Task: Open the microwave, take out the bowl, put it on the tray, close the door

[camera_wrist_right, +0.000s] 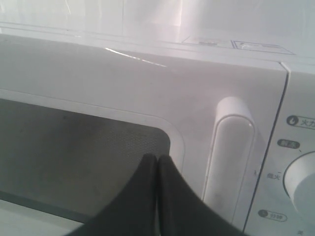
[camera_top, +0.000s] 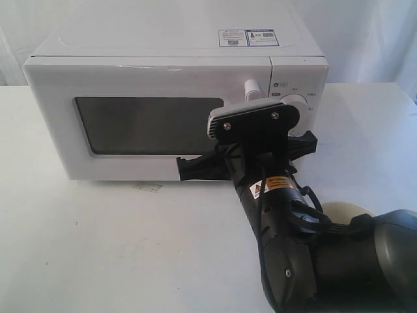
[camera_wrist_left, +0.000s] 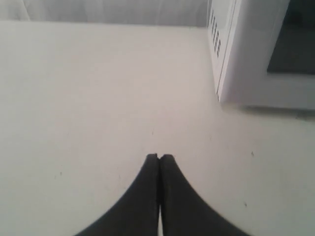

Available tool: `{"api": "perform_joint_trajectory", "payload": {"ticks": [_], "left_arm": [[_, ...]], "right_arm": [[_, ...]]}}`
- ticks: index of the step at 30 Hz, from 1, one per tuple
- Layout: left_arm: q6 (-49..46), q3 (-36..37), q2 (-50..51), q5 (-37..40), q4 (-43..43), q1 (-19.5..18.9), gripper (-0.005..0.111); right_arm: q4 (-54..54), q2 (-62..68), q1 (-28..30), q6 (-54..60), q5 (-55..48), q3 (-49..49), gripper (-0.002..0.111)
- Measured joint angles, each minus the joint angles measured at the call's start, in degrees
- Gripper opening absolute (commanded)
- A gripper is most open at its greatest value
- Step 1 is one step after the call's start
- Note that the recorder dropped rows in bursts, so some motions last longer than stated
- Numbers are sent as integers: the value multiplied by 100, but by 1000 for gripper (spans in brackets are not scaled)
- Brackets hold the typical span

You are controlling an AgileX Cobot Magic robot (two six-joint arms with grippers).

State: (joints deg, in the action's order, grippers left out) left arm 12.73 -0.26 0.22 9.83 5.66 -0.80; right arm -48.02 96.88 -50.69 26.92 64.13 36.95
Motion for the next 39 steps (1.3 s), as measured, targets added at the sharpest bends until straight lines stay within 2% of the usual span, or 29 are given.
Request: {"api": "perform_joint_trajectory", "payload": {"ticks": [3, 26, 31, 36, 39], "left_arm": [[12, 5, 0, 207, 69, 0, 0], [12, 5, 0, 207, 136, 0, 0], [12, 5, 0, 207, 136, 0, 0], [12, 5, 0, 207, 136, 0, 0], [12, 5, 0, 196, 136, 0, 0]], "right_arm": [[0, 0, 0, 0, 0, 0, 0], [0, 0, 0, 29, 0, 0, 0], [-135, 0, 0, 1260, 174, 0, 0], [-181, -43, 0, 1578, 184, 0, 0], [-592, -421, 0, 1675, -207, 0, 0]]}}
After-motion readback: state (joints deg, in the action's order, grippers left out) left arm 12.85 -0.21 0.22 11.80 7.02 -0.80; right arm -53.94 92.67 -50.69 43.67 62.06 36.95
